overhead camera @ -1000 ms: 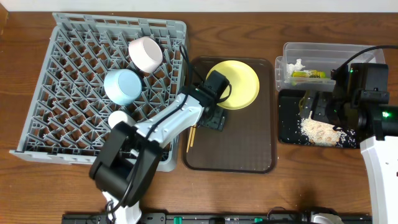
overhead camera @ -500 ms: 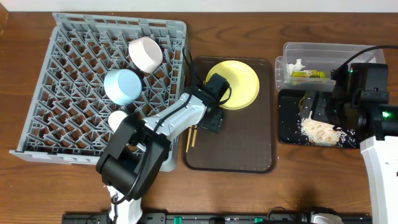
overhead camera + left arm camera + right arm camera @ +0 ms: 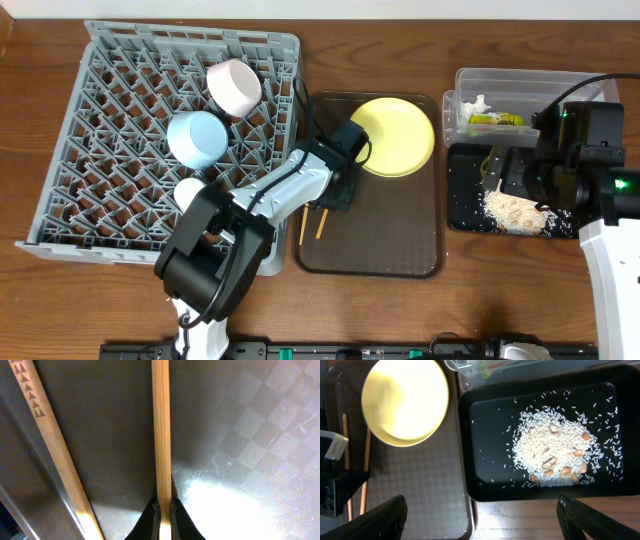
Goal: Sort waste into correct bins and load items into the dishwasher
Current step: 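Grasp one chopstick with the left gripper and place it in the rack, then return the left gripper to the tray and grasp the second chopstick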
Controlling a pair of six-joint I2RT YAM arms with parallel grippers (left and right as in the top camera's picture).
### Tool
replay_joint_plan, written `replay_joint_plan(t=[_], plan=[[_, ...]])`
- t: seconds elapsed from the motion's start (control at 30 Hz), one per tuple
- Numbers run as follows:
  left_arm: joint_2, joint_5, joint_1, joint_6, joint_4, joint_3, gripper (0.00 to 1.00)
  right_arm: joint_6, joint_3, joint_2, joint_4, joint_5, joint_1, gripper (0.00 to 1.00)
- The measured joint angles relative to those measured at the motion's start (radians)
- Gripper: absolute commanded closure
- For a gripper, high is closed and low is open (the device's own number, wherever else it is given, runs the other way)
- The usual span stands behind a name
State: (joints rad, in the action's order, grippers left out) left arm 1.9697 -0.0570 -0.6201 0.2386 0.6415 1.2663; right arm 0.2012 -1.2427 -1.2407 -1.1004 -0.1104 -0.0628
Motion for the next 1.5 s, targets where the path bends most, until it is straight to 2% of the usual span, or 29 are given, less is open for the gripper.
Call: replay_joint_plan(t=[0.23, 0.43, 0.57, 0.73, 0.97, 1.1, 1.13, 1.27, 1.47, 1.5], plan=[[-0.058, -0.007, 0.002, -0.008, 0.06, 0.0, 0.94, 0.0, 0.0, 0.0, -0.006, 0.0, 0.0, 0.07], [-0.318, -0.002, 0.039, -0.055, 0.069, 0.011, 0.94, 0.0, 0.0, 0.0, -0.006, 0.0, 0.0, 0.07], [-0.461, 0.033, 0.127, -0.11, 0.081, 0.024, 0.94, 0.0, 0.0, 0.0, -0.006, 0.0, 0.0, 0.07], [-0.446, 0.051, 0.232, -0.143, 0.099, 0.028, 0.94, 0.0, 0.0, 0.0, -0.006, 0.0, 0.0, 0.07], [-0.327, 0.057, 0.267, -0.143, 0.1, 0.019, 0.93, 0.0, 0.0, 0.0, -0.006, 0.0, 0.0, 0.07], [-0.267, 0.064, 0.266, -0.143, 0.101, 0.017, 0.85, 0.0, 0.0, 0.0, -0.006, 0.0, 0.0, 0.07], [-0.256, 0.064, 0.266, -0.143, 0.101, 0.017, 0.73, 0.0, 0.0, 0.0, -0.006, 0.0, 0.0, 0.07], [-0.241, 0.093, 0.277, -0.143, 0.108, 0.016, 0.57, 0.0, 0.0, 0.0, -0.006, 0.0, 0.0, 0.07], [-0.273, 0.109, 0.277, -0.156, 0.108, 0.016, 0.58, 0.0, 0.0, 0.0, -0.006, 0.0, 0.0, 0.07], [-0.287, 0.105, 0.276, -0.157, 0.107, 0.016, 0.61, 0.0, 0.0, 0.0, -0.006, 0.0, 0.0, 0.07]])
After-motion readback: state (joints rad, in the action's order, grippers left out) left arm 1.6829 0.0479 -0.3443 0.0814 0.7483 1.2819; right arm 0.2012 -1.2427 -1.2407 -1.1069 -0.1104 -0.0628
